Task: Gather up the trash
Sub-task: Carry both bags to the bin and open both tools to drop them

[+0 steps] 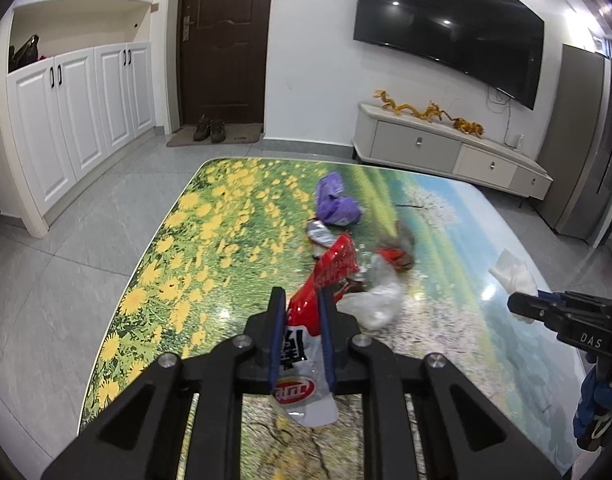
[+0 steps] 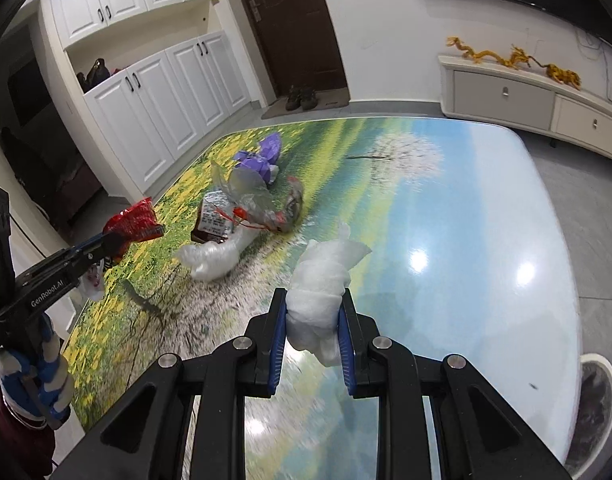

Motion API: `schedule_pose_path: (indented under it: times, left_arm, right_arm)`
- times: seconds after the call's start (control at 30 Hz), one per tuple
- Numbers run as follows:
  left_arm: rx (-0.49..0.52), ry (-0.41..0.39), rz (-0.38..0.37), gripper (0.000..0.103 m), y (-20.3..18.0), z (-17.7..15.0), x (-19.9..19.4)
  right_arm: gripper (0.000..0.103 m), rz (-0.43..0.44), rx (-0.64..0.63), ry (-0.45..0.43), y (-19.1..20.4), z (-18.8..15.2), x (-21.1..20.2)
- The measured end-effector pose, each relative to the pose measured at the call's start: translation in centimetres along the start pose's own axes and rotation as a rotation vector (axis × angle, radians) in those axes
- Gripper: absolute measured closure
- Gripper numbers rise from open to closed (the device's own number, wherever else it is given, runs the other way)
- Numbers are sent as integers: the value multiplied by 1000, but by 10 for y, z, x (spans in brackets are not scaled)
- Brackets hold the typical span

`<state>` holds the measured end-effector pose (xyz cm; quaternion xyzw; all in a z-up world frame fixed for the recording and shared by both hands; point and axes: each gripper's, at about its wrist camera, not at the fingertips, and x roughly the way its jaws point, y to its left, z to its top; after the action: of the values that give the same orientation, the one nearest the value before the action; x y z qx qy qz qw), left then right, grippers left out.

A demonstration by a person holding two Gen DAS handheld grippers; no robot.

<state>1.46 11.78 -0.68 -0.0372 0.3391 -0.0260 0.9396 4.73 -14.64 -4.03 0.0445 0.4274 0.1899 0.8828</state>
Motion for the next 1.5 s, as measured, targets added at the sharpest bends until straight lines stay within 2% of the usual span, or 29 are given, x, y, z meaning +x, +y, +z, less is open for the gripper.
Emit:
schedule_pose_path:
  times: [0.23,0.43,0.7,0.87,1.0,1.17,1.43,1.5]
  left_arm:
    - [63,-9,-32,87,-38,-1,-17]
    - [149,10,-106,87,-91,0,-17]
    - [293,50,-240,87,-186,0,-5]
    - [389,87,-348,88,-265,2,10]
    - [466,137,-437,87,-337,-1,30]
    - [540,225,-511,87,-423,-13,64]
    - [597,343,-593,86,-510,-39,102]
    - [588,380,-611,86,-522,-44,111]
  right_arm:
    - [80,-21,52,-42,-26,-21,-35]
    - [80,-63,121,-90,-60,-42,-69]
    - [80,-171,255,-157,-132,-77,-124]
    - [79,-253,352,-174,-189,-103,-146]
    - [79,-300,445,-173,-236,-125,-152]
    - [79,-328,562,-140,-294,-155,-147]
    - [76,-337,659,-89,-352,-182,-129]
    - [69,-341,676,-74,-359,-185,-125]
